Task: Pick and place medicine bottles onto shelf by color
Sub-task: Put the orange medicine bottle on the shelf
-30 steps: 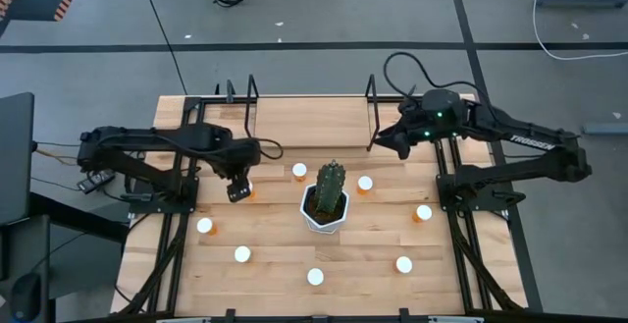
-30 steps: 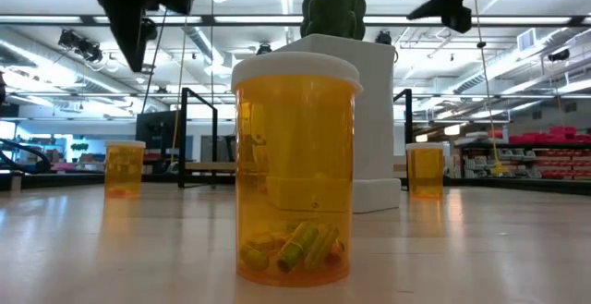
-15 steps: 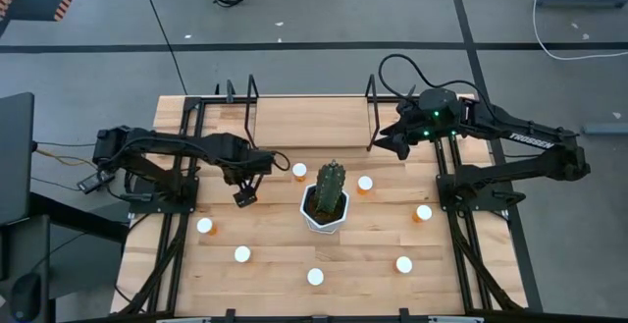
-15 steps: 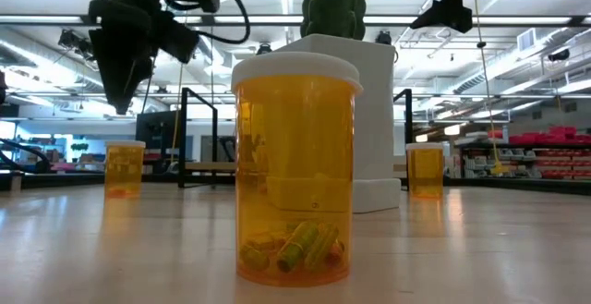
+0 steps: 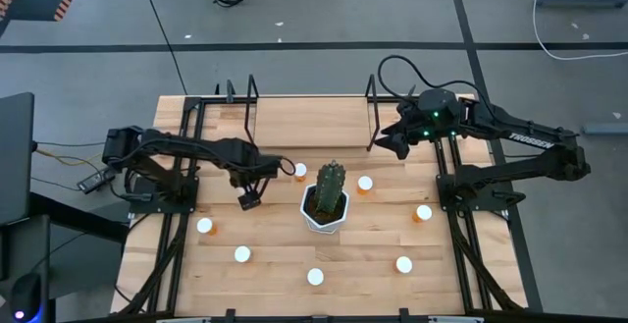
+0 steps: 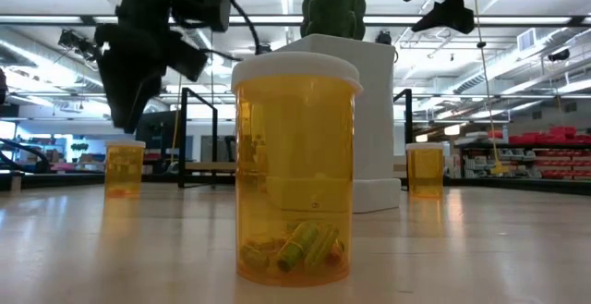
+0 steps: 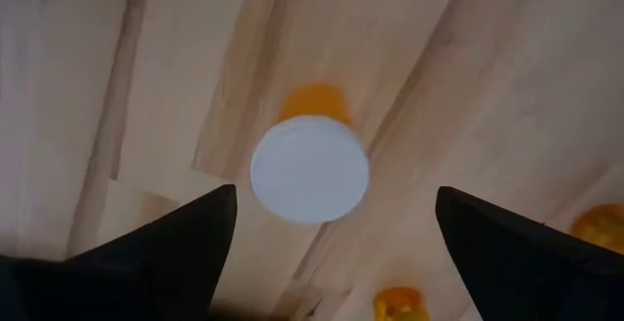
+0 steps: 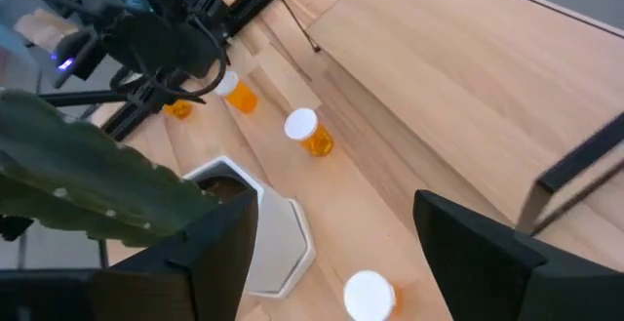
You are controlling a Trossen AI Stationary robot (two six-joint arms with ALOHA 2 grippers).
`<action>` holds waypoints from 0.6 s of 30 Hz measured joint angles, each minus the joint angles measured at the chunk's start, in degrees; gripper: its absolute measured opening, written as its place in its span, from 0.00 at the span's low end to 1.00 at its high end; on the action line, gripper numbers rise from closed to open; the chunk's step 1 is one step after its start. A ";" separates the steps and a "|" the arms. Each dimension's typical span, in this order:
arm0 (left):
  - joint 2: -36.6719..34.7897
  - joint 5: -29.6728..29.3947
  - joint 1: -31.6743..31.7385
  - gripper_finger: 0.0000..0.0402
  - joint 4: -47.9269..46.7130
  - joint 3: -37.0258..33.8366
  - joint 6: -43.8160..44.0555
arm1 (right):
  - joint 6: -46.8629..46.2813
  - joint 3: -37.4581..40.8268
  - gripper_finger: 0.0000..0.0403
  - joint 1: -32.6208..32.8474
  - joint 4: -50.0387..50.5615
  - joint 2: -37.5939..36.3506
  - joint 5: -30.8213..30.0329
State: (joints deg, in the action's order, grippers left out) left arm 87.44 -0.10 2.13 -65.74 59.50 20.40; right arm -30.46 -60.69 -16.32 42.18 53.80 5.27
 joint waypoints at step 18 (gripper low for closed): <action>0.70 0.00 0.00 0.89 6.31 -5.59 -0.09 | 0.05 0.02 0.70 0.00 1.51 0.00 -2.27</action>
State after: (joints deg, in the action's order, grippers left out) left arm 88.14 -0.10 2.13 -59.43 53.91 20.32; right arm -30.41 -60.66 -16.32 43.68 53.80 3.00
